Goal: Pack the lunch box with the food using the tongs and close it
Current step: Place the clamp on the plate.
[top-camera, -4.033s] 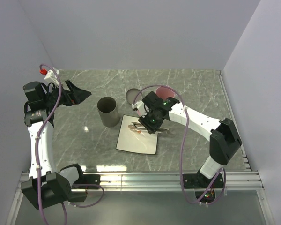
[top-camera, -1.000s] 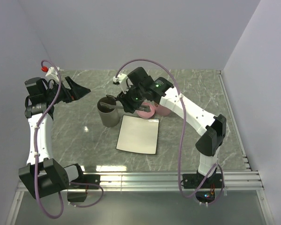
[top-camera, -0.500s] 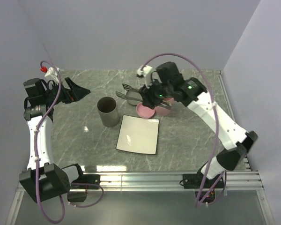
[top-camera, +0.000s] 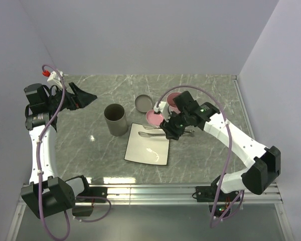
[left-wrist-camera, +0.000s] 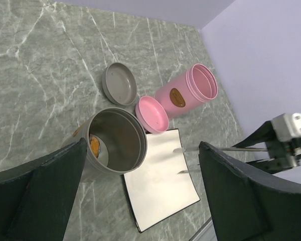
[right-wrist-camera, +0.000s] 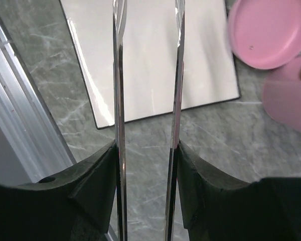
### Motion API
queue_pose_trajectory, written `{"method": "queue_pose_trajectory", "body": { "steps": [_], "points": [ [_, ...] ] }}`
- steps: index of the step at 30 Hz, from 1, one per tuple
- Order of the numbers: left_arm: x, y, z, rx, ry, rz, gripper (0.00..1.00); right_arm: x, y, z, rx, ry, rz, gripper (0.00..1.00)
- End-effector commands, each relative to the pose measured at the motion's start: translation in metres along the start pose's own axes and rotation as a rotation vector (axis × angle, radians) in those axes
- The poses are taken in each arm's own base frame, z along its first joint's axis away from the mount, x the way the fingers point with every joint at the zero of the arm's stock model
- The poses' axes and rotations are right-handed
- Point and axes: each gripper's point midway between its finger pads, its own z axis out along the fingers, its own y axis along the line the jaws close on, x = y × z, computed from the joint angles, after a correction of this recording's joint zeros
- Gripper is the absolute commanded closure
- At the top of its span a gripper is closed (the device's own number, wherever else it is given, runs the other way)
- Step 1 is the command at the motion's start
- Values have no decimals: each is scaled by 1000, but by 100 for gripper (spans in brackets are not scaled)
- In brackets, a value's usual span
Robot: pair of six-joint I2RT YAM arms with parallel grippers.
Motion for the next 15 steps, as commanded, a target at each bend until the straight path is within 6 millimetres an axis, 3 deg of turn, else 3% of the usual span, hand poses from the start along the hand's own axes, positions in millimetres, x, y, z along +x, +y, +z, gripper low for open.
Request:
{"method": "queue_pose_trajectory", "body": {
  "steps": [1,10,15],
  "points": [
    [-8,-13,-5,36,-28,57,1,-17,-4,14,-38,-94,-119,46],
    [-6,-7,-3,28,-28,53,1,-24,-2,50,-112,-197,-244,44],
    [-5,-4,-1,25,-22,46,1,-16,1,69,-154,-213,-331,42]
  ]
}}
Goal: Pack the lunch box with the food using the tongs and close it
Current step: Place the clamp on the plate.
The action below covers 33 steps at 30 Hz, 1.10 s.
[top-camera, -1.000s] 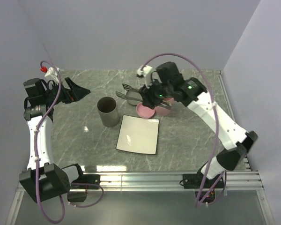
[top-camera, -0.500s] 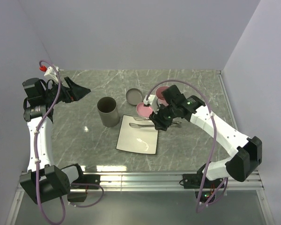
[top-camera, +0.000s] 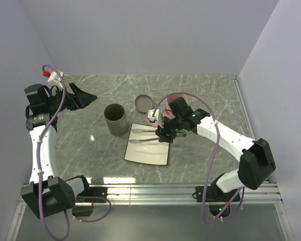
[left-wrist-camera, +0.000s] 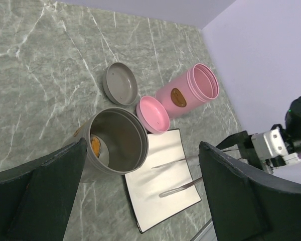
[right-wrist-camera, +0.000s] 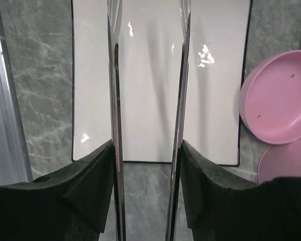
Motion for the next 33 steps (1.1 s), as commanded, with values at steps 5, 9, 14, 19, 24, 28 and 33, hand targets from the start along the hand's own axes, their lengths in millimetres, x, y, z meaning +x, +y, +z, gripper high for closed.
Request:
{"method": "queue_pose_trajectory", "body": {
  "steps": [5,9,14,19,24,28,33],
  "points": [
    [-6,-5,-1,27,-23,39,1,-5,-9,27,-74,-76,-147,41],
    [-5,-4,-1,22,-22,46,1,0,-11,38,-87,-85,-162,40],
    [-6,-3,0,23,-21,43,1,10,-18,51,-86,-65,-161,37],
    [-7,-2,1,26,-16,35,1,11,-27,61,-94,-36,-123,34],
    [-8,-2,1,21,-15,44,1,25,-32,64,-120,78,-84,33],
    [-9,-3,1,30,-21,41,1,37,-31,66,-121,139,-62,31],
    [-10,-5,2,39,-19,35,1,44,-32,69,-112,183,-59,23]
  ]
}}
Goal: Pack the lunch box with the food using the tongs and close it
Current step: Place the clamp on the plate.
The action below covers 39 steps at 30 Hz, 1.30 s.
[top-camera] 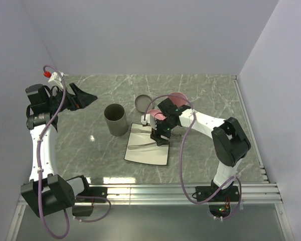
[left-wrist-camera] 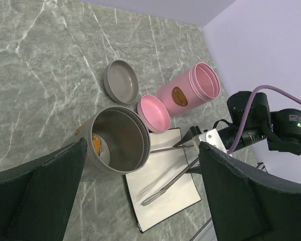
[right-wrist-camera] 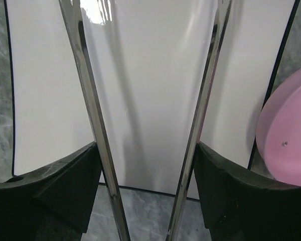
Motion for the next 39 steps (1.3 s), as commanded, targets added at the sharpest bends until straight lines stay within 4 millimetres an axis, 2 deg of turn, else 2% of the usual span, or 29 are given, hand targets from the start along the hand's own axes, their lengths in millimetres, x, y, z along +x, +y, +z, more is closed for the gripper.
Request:
{"method": "queue_pose_trajectory", "body": {
  "steps": [1,16,20,21,23,32,39],
  "points": [
    [-14,-10,-1,39,-28,48,1,-5,-6,-2,20,29,-16,23],
    [-12,-8,-2,31,-25,53,1,0,-10,22,67,110,-46,18],
    [-12,-9,-2,35,-25,56,1,-3,-11,21,75,108,-45,11],
    [-12,-9,-3,32,-26,58,1,-6,-11,19,80,104,-42,5],
    [-11,-9,-3,30,-25,59,1,-8,-10,18,82,104,-38,2],
    [-10,-11,-5,31,-28,64,1,-19,-2,0,88,75,-49,0],
    [-12,-14,-6,30,-31,71,1,-43,8,-33,100,13,-78,0]
  ]
}}
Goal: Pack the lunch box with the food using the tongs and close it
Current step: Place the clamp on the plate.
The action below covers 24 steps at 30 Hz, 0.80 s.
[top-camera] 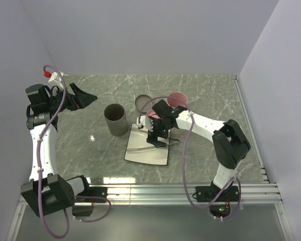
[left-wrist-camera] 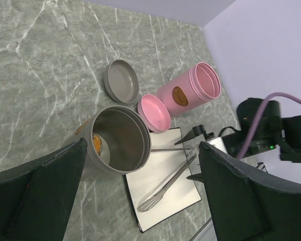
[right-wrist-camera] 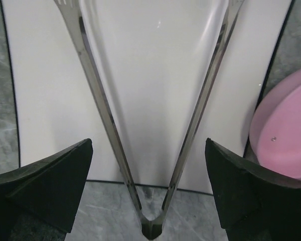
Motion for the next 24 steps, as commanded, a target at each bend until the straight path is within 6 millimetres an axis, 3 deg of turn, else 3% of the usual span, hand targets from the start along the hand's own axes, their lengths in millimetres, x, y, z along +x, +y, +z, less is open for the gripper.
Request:
{"method": "queue_pose_trajectory", "body": {
  "steps": [1,6,11,14,24],
  "points": [
    [-13,-15,-7,33,-34,75,0,-35,1,-39,39,-90,-56,0],
    [-14,-16,-7,39,-38,73,1,-56,-6,-72,86,-165,-53,0],
    [-14,-17,-7,42,-40,78,0,-71,-29,-95,162,-208,-14,2],
    [-16,-17,-8,35,-46,86,1,-75,-49,-98,228,-191,44,4],
    [-16,-16,-7,29,-51,82,0,-76,-83,-62,246,-122,284,25]
  ]
}}
